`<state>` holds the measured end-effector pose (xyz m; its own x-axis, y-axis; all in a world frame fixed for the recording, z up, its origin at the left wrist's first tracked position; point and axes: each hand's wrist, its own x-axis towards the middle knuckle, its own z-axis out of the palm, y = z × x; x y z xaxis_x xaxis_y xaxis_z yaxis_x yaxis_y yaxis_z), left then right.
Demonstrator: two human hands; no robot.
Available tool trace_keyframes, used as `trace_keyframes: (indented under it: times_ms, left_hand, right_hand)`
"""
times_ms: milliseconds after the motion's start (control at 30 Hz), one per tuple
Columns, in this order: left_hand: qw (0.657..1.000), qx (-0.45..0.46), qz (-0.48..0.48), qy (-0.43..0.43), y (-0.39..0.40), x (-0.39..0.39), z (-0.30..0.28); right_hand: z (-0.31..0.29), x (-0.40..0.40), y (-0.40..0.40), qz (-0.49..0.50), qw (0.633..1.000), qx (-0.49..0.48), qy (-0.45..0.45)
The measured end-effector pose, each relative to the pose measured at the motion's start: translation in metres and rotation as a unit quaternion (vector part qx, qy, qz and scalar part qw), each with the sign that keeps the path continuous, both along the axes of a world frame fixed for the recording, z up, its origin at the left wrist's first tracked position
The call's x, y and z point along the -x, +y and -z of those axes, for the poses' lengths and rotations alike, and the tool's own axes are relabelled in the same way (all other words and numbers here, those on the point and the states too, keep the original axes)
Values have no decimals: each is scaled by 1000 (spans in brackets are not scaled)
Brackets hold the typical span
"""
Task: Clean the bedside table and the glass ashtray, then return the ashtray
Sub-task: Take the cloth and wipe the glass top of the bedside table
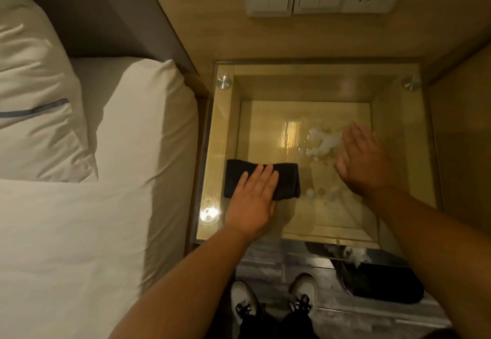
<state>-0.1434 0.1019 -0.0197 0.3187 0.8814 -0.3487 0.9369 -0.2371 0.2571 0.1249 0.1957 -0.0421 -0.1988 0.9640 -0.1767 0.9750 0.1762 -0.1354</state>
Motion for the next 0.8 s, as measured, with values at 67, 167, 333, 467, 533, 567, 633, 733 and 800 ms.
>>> trace_keyframes:
  times_ms: [67,167,333,467,533,567,633,733,800]
  left_hand:
    - [1000,5,-5,5,-32,-1,1]
    - [1000,-6,-14,15,-73,-3,6]
    - [1000,19,-20,14,-108,-8,1]
    - [1000,10,-19,-20,-132,-9,-5]
    - [998,-1,-30,-53,-145,-10,-8]
    - [995,-4,-51,-84,-150,-11,-10]
    - [977,-2,-134,-166,-151,-14,-22]
    - [882,110,-341,-307,-126,-19,-54]
    - [792,168,-445,-383,-95,-21,-71]
  right_hand:
    - [1,-2,0,2,1000,4,1]
    - [-1,-2,0,1,1000,10,-4]
    - [0,1,-1,-1,1000,5,0]
    - [-1,-1,-2,-5,1000,11,4]
    - [-1,-1,-2,-4,1000,10,7]
    - [-1,-2,-2,-3,1000,12,7]
    - [-1,-2,-2,-4,1000,17,12]
    - [-1,-2,-3,-3,1000,19,16]
    - [-3,-2,-2,3,1000,21,18]
